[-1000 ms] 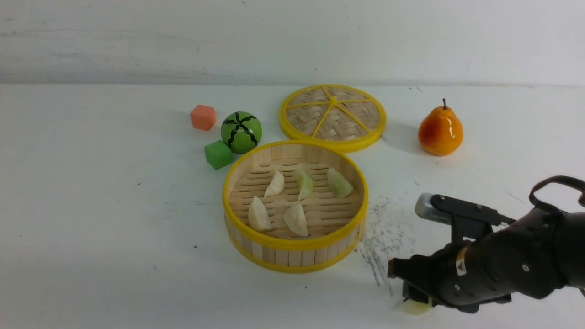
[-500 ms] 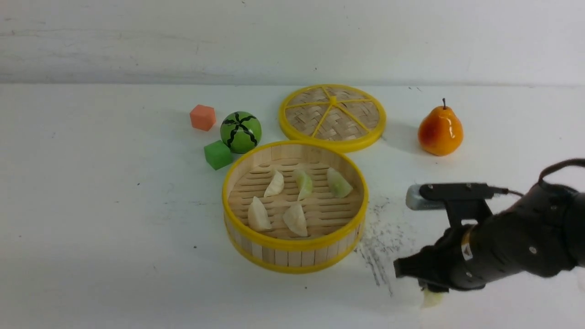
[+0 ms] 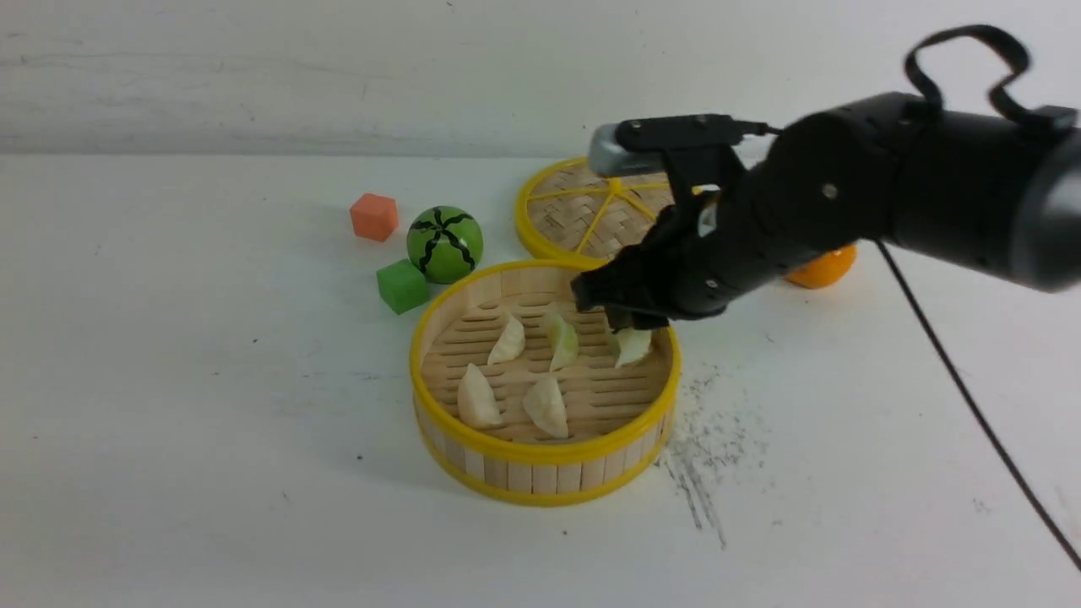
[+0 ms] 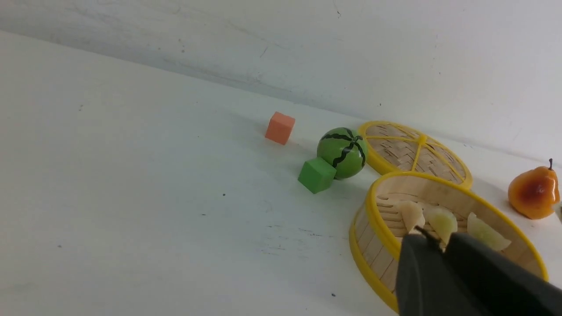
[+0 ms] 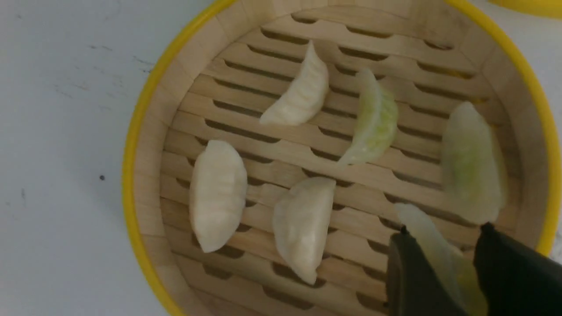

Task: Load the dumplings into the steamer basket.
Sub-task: Use the right arm to put the dumpling into the steamer

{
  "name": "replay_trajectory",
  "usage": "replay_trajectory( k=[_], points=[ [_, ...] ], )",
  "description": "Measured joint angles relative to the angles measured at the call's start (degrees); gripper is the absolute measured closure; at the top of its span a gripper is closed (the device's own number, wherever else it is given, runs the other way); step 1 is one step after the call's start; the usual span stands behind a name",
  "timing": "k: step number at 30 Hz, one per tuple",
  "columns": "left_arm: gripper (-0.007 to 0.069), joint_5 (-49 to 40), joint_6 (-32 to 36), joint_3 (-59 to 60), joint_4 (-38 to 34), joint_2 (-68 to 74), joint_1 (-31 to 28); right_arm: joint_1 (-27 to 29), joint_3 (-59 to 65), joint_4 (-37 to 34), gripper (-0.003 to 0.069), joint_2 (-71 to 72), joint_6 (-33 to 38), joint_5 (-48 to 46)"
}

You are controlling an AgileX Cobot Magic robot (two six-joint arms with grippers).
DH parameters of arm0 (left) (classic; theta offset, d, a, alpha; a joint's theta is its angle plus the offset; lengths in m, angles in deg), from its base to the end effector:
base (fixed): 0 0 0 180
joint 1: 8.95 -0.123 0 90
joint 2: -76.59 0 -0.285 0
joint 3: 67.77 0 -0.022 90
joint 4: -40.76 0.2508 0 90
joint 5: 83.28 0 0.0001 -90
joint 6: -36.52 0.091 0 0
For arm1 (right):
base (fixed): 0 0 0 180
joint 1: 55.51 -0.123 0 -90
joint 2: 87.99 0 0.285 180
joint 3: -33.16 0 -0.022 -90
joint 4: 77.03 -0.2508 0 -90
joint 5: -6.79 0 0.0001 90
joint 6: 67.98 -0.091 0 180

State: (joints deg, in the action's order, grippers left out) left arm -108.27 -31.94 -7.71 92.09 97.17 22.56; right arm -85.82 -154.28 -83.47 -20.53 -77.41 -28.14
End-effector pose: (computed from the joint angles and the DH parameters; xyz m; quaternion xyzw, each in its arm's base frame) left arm 0.0689 -0.0069 0.2753 -0.0358 0.7451 -0.1709 0.6436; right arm 0.3558 0.2148 0.2726 -0.1383 0.9286 0.1592 0.3053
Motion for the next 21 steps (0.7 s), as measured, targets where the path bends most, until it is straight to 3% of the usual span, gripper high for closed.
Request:
replay_trajectory(
  k=[7,14,17,21],
  points=[
    [0.0549,0.2,0.0,0.0,0.8,0.0,0.0,0.0,-12.5,-0.2,0.047,-12.9,6.9,-8.2],
    [0.0539,0.7,0.0,0.0,1.5,0.0,0.0,0.0,-14.3,0.6,0.0469,-16.7,10.4,-12.3],
    [0.0536,1.0,0.0,0.0,1.5,0.0,0.0,0.0,-14.3,0.6,0.0434,-16.9,10.3,-13.0],
    [0.0532,1.1,0.0,0.0,1.5,0.0,0.0,0.0,-14.6,1.7,0.033,-16.5,8.7,-12.7]
  ],
)
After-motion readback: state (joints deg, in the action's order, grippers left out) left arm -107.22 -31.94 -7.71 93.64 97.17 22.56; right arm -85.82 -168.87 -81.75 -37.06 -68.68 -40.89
